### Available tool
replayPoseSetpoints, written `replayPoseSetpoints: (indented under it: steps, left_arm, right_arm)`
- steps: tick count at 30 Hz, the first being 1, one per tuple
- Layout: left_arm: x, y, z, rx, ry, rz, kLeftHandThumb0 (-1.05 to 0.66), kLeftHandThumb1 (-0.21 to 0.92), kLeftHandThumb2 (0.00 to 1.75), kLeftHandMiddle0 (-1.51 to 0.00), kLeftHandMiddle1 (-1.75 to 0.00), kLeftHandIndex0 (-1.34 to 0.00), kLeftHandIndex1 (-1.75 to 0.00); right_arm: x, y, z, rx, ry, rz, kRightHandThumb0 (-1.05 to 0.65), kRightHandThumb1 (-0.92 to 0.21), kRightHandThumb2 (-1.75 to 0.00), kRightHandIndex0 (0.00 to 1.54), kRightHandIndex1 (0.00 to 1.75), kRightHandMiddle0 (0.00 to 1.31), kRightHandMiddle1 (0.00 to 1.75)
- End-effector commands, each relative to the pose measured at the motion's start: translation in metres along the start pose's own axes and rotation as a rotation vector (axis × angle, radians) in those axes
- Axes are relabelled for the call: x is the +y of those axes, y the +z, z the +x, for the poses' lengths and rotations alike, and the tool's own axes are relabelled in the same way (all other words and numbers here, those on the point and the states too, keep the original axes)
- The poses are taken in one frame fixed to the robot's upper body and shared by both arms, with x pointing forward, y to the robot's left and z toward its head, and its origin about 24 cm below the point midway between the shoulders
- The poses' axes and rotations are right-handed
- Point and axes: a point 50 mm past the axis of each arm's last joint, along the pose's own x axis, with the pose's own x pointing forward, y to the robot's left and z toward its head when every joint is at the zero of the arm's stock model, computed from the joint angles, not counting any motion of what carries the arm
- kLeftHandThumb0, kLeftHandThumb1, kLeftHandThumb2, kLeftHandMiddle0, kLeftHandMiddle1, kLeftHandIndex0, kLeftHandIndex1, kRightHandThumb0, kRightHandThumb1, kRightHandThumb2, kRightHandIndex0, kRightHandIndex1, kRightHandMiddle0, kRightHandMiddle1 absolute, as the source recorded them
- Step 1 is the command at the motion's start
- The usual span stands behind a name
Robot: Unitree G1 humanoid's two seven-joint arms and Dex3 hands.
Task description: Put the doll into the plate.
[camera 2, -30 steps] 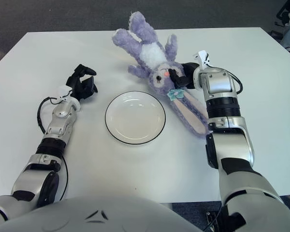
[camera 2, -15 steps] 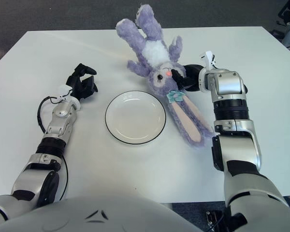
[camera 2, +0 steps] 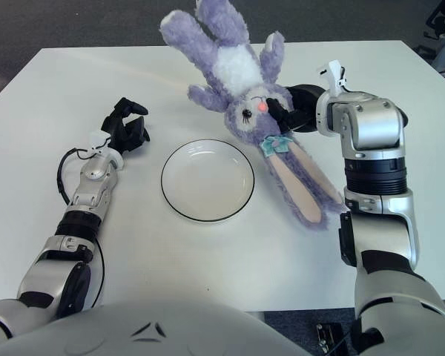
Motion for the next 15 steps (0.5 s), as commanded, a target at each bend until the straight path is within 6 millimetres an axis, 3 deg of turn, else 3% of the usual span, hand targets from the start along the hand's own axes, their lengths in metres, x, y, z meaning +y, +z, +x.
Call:
replayPoseSetpoints:
  steps: [1,10,15]
  left_arm:
    - [-0.0018,-0.0283,-0.0156,0.126,-0.009,-0.004,-0.37,0.72,0.8,-0.9,-1.75,-0.31,-1.75]
    - [-0.0014,-0.0291,-0.015,0.126,-0.013,0.003,-0.37,0.72,0.79,-0.91,-1.75,-0.31,-1.75]
    - [-0.0016,-0.0293,-0.0148,0.126,-0.011,0.004,-0.37,0.72,0.79,-0.91,-1.75,-0.31,-1.75]
  right_arm:
    - [-0.0016,0.0063,-0.0114,-0.058,0.023,-0.002,0.0,-0.02,-1.57,0.94,1.47,0.62,1.75]
    - [-0.0026,0.0088,-0.0173,-0.122,0.031,-0.037,0.0,-0.04,-1.53,0.95,1.41,0.61,1.75]
    - [-0.0033,0.0132,-0.0203,-0.144,0.028,-0.152,0.0,-0.04,-1.54,0.93,1.46,0.6,1.75]
